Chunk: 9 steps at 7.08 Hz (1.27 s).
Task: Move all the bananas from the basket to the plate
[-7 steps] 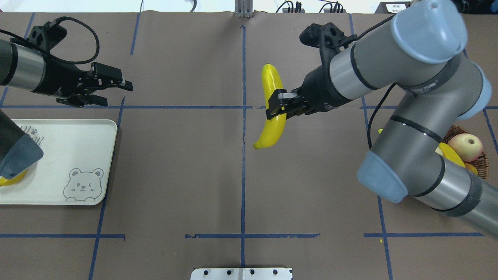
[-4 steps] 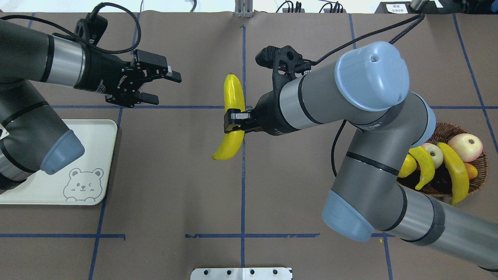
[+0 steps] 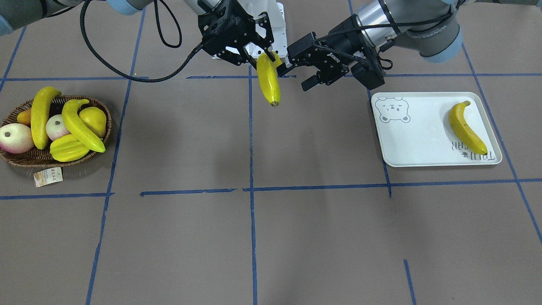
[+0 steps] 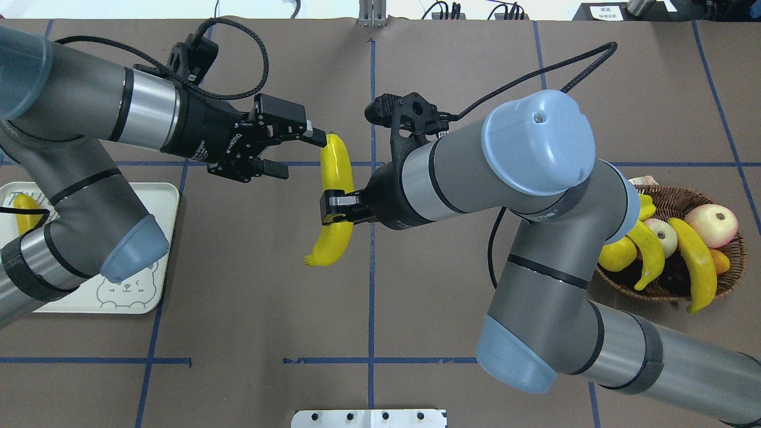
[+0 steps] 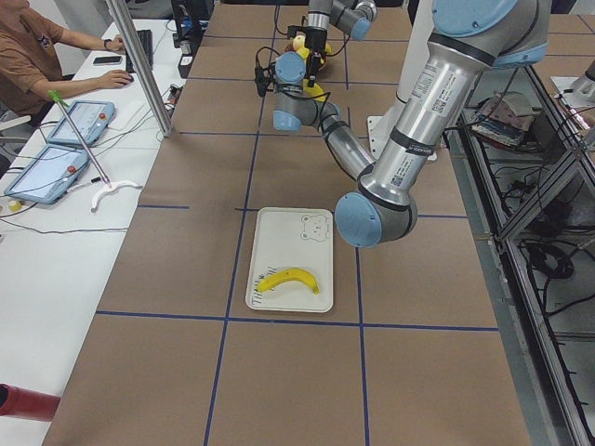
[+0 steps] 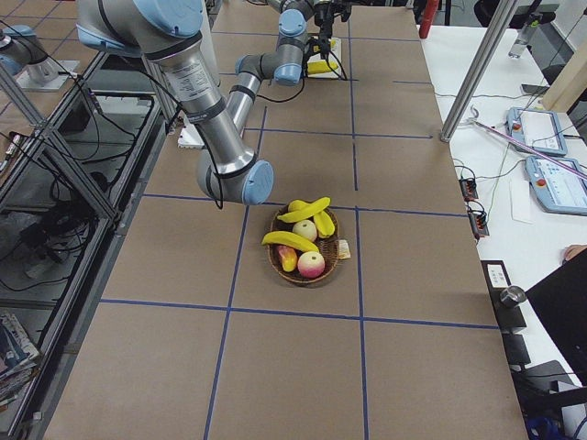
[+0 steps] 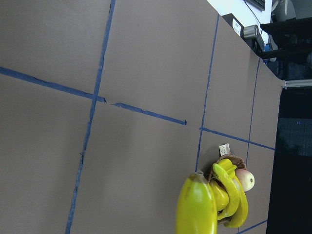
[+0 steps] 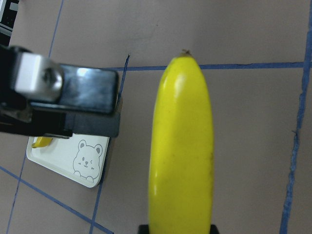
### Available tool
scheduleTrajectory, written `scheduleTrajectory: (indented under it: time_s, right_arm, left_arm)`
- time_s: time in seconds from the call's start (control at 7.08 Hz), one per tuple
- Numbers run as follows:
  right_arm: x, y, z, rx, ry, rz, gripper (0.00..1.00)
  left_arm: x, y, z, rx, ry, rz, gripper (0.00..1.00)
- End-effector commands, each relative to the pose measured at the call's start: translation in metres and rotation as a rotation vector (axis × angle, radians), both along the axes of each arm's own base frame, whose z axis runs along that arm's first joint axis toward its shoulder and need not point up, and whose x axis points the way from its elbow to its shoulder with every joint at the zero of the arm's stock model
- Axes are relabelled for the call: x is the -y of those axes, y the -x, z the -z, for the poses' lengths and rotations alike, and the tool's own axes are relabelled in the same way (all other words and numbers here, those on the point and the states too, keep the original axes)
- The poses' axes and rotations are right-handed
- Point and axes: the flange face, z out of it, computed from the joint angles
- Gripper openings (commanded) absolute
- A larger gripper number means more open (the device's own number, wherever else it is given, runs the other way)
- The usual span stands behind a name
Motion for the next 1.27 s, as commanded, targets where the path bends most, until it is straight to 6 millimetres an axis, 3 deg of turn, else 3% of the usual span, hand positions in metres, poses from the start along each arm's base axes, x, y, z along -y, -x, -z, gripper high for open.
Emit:
scheduleTrajectory:
  time_s: [0.0, 0.28, 0.42, 0.57, 0.71, 0.85, 0.99, 1.13]
  right_arm:
    - [-0.006, 0.003, 0.006, 0.009, -0.006, 0.012, 0.01]
    - [-0.010, 0.003, 0.010, 0.019, -0.009, 0.019, 0.01]
    - [-0.010, 0.002, 0.013, 0.023, -0.011, 0.018, 0.01]
    - [-0.010, 0.002, 0.014, 0.023, -0.013, 0.018, 0.00]
    - [-0.010, 0.002, 0.014, 0.023, -0.015, 0.018, 0.00]
    - [-0.010, 0.003, 0.013, 0.020, -0.024, 0.022, 0.07]
    - [-0.013, 0.005, 0.012, 0.018, -0.015, 0.025, 0.95]
    - [-0.019, 0.007, 0.016, 0.032, -0.010, 0.032, 1.00]
  left_arm:
    - [-0.011, -0.017, 0.004, -0.004, -0.003, -0.027, 0.99]
    - [-0.019, -0.029, 0.005, -0.007, -0.002, -0.021, 0.96]
    - [-0.019, -0.029, 0.005, -0.007, -0.002, -0.021, 0.84]
    - [-0.021, -0.030, 0.005, -0.008, -0.006, -0.025, 0.22]
    - [-0.021, -0.030, 0.004, -0.007, -0.008, -0.025, 0.00]
    - [-0.021, -0.031, 0.004, -0.006, -0.007, -0.027, 0.00]
    - [-0.021, -0.031, 0.003, -0.004, -0.001, -0.027, 0.00]
    - [-0.021, -0.030, 0.003, -0.004, -0.001, -0.026, 0.00]
